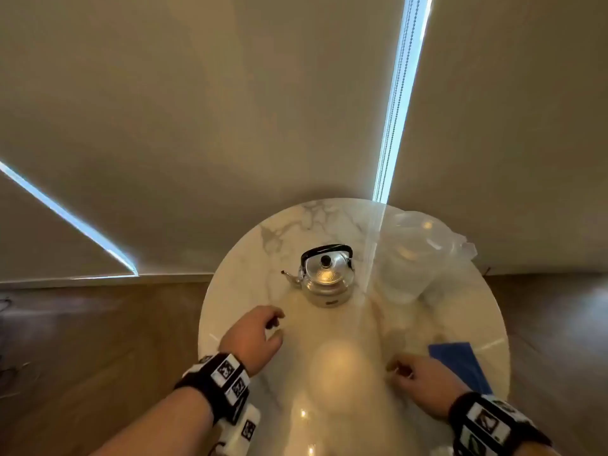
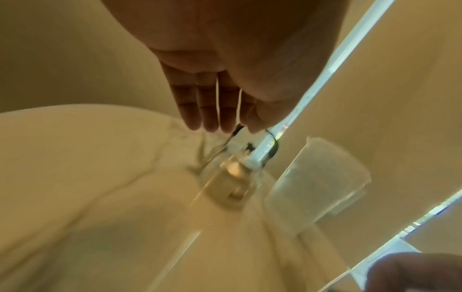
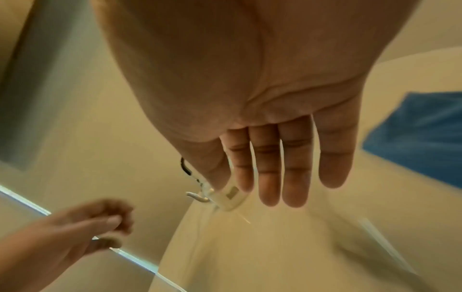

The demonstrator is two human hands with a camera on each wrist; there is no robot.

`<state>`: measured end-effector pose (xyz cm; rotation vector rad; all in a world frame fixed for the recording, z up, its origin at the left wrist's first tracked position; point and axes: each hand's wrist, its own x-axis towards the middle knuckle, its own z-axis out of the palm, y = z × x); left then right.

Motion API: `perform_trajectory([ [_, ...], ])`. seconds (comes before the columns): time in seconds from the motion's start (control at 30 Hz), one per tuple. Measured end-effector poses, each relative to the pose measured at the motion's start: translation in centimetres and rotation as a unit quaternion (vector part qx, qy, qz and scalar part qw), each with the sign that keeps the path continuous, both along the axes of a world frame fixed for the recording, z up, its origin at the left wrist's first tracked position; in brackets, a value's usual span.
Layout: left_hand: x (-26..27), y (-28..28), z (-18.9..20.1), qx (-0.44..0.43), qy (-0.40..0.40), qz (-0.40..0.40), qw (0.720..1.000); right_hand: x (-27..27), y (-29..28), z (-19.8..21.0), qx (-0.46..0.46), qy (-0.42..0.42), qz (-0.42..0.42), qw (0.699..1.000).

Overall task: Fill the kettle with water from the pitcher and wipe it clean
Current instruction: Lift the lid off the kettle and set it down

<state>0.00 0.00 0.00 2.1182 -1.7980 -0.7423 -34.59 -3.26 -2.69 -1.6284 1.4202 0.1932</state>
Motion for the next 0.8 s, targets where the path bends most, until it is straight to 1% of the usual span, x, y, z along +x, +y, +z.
perform_trajectory([
  [0.03,0.0,-2.6,0.1,-0.032,-0.003,-0.013,0.999,1.2,-1.2,0.1,-0.021,-0.018,-0.001,1.000],
  [0.07,-0.3,-4.8,0.8,-0.031,-0.015,-0.014,0.999,2.6,-2.5,0.4,-0.046,-0.011,0.000,0.999],
  [0.17,-0.9,-11.5,1.3,-0.047,0.002,-0.012,0.999,6.7,-6.0,1.6,-0.130,-0.002,-0.005,0.991],
  [0.27,-1.1,-15.1,-0.5,-0.008,0.014,-0.031,0.999,10.1,-10.1,2.2,-0.191,-0.014,-0.051,0.980],
  [0.37,-1.3,-17.7,-1.9,0.015,0.056,-0.034,0.998,12.7,-13.3,2.9,-0.239,-0.019,-0.084,0.967],
  [0.43,-1.1,-18.4,-3.0,0.027,0.081,-0.033,0.996,13.7,-14.8,2.9,-0.238,-0.002,-0.094,0.967],
  [0.53,-0.6,-18.7,-3.7,0.030,0.097,-0.044,0.994,14.4,-16.3,2.3,-0.216,0.041,-0.086,0.972],
  [0.67,-0.3,-17.4,-3.0,0.032,0.105,-0.069,0.992,14.2,-16.1,1.9,-0.234,-0.003,-0.107,0.966],
  [0.8,0.0,-13.6,-2.1,0.019,0.135,-0.078,0.988,12.7,-12.8,2.1,-0.254,-0.038,-0.097,0.962],
])
